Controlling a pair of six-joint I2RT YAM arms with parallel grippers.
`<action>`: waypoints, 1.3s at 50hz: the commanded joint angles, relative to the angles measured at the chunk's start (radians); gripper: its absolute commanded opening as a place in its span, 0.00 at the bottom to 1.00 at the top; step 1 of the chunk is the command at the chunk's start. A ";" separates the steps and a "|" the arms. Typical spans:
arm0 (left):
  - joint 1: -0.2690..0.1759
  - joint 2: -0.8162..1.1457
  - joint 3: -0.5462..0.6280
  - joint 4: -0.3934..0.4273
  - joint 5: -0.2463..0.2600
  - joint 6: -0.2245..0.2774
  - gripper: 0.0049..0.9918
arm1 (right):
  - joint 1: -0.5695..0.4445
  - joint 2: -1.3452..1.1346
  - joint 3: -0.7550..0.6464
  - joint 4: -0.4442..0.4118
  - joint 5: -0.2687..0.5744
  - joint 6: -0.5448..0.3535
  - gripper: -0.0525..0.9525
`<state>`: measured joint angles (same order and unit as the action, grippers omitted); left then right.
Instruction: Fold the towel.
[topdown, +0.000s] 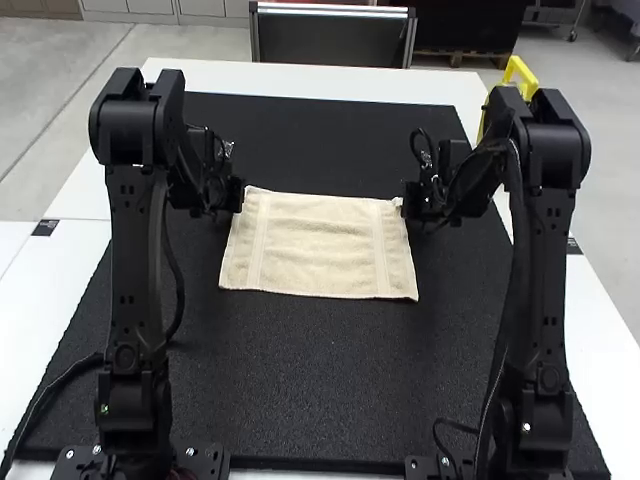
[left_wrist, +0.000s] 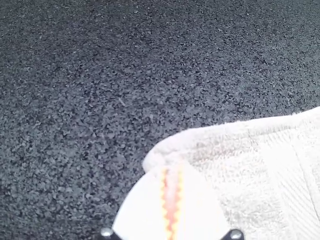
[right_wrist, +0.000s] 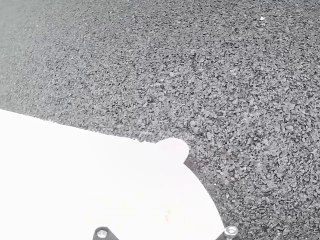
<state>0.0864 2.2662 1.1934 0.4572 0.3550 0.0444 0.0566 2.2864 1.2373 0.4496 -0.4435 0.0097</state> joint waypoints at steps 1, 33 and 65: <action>0.018 -0.046 -0.018 -0.002 0.015 0.002 0.02 | -0.001 -0.059 -0.022 -0.009 -0.060 0.010 0.03; 0.024 -0.160 -0.057 -0.018 0.067 0.003 0.02 | -0.031 -0.153 -0.053 -0.015 -0.073 0.015 0.03; 0.033 -0.280 -0.155 -0.040 0.093 0.026 0.02 | -0.069 -0.274 -0.160 -0.049 -0.135 0.032 0.03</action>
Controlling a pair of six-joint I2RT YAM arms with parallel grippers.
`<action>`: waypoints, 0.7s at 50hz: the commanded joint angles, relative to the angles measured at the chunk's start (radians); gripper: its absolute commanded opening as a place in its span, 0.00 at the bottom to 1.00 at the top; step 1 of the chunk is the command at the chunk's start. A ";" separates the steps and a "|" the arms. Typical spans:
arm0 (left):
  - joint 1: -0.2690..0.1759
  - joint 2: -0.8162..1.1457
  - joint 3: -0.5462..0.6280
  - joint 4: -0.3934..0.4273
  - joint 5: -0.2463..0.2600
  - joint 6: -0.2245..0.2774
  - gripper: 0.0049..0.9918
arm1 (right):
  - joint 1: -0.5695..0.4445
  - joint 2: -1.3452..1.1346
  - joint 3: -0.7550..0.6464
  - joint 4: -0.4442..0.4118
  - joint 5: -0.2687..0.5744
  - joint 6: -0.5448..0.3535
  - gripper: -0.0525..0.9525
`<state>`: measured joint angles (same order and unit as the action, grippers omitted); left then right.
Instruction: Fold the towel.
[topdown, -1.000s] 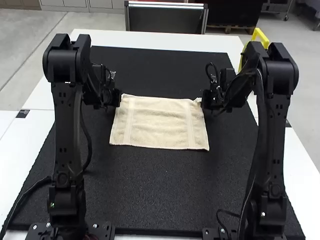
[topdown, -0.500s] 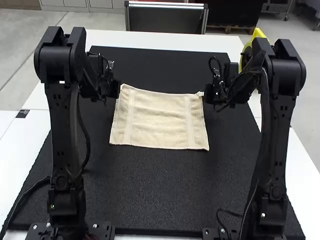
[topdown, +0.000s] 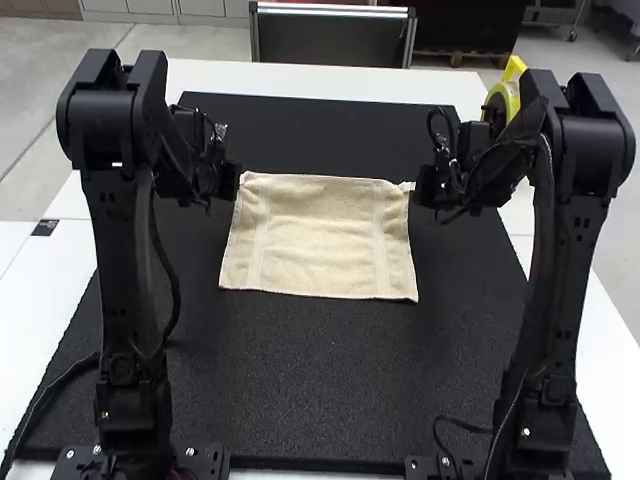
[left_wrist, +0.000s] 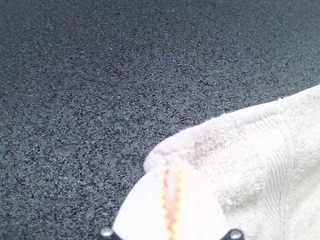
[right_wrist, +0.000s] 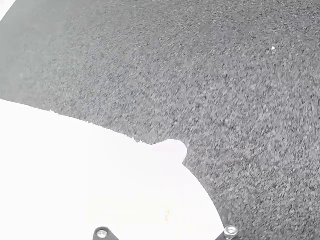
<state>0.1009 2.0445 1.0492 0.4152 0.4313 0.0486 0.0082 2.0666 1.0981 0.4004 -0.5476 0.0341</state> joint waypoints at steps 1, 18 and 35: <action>0.022 -0.060 -0.014 0.002 0.017 0.022 0.02 | -0.020 -0.059 -0.026 0.000 -0.035 0.007 0.03; 0.039 -0.130 -0.058 -0.010 0.038 0.039 0.02 | -0.033 -0.118 -0.070 -0.008 -0.048 0.007 0.03; 0.074 -0.188 -0.120 -0.030 0.066 0.077 0.02 | -0.057 -0.155 -0.087 -0.028 -0.060 -0.002 0.03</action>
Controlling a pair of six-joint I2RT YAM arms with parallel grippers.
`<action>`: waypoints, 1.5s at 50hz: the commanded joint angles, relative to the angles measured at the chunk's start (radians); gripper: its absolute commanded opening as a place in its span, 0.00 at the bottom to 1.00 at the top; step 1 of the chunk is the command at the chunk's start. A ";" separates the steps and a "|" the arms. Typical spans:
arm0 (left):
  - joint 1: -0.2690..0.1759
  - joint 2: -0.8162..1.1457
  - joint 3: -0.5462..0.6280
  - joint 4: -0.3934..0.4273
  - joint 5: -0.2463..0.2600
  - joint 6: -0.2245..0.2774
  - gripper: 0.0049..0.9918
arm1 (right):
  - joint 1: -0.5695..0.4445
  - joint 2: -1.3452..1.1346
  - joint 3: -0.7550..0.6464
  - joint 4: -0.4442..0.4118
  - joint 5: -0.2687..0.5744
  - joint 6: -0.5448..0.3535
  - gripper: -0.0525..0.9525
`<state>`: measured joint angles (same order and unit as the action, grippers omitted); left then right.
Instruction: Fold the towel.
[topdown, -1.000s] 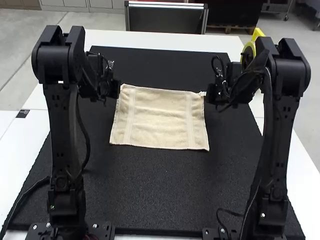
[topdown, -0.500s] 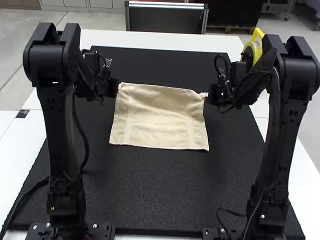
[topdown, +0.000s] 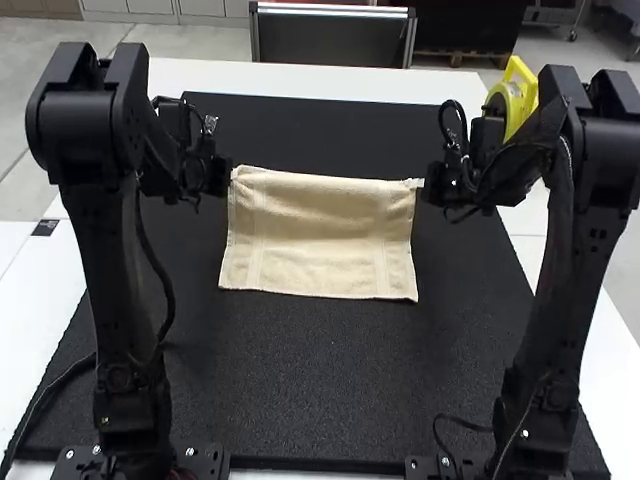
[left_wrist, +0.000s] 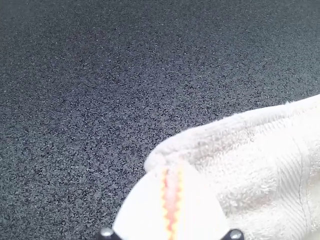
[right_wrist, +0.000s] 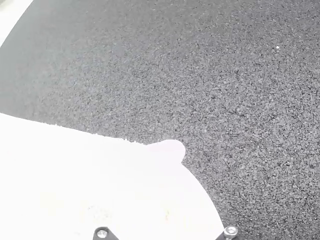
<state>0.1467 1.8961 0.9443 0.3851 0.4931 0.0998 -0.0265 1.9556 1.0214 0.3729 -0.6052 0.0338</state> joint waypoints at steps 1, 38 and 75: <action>0.028 -0.043 -0.019 0.000 0.009 0.028 0.02 | -0.023 -0.046 -0.012 -0.005 -0.004 -0.002 0.03; 0.033 -0.200 -0.121 -0.103 0.038 0.055 0.02 | -0.024 -0.199 -0.112 -0.137 -0.041 -0.038 0.03; 0.028 -0.335 -0.242 -0.178 0.036 0.067 0.02 | -0.081 -0.342 -0.234 -0.272 -0.087 -0.103 0.03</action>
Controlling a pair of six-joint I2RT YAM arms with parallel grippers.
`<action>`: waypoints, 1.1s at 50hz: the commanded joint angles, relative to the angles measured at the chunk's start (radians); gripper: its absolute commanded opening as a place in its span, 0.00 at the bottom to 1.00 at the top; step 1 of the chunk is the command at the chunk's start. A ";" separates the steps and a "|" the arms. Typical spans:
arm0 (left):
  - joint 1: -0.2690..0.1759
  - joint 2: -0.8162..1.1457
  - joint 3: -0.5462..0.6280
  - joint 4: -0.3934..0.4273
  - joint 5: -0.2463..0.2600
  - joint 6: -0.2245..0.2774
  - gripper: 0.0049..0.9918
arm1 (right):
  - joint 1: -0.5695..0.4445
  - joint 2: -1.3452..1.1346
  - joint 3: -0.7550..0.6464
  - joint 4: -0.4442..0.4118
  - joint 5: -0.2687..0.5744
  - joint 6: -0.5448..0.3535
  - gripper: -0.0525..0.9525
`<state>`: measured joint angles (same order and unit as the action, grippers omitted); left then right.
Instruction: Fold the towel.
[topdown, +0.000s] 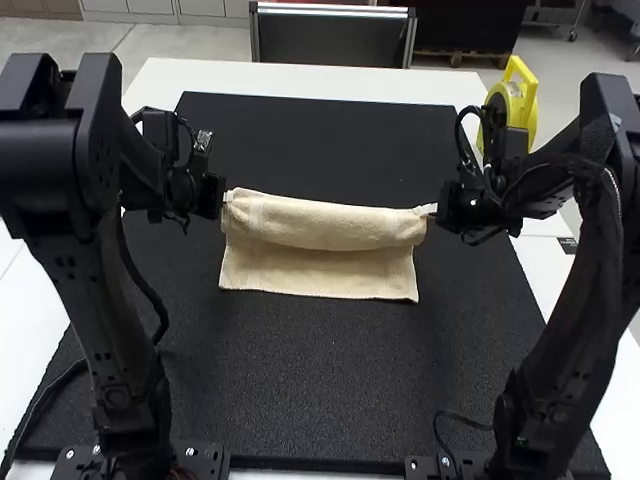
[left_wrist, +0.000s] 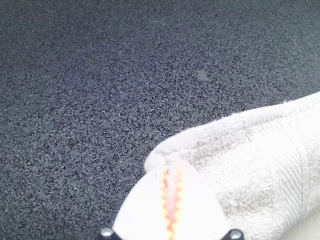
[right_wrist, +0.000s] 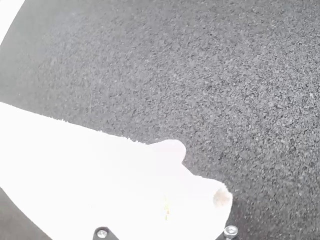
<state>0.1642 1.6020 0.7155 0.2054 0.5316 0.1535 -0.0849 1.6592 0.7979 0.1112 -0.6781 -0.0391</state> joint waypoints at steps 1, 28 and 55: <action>0.011 -0.047 -0.016 0.000 -0.002 0.014 0.02 | -0.024 -0.052 -0.014 -0.013 -0.014 -0.030 0.03; 0.009 -0.182 -0.105 -0.046 -0.005 0.011 0.02 | -0.024 -0.187 -0.117 -0.051 -0.017 -0.021 0.03; 0.009 -0.180 -0.228 0.083 -0.033 0.004 0.02 | -0.024 -0.139 -0.189 0.073 0.008 -0.013 0.03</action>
<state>0.1646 1.4403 0.5011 0.2657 0.5129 0.1532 -0.0921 1.5112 0.6151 0.1638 -0.6815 -0.0490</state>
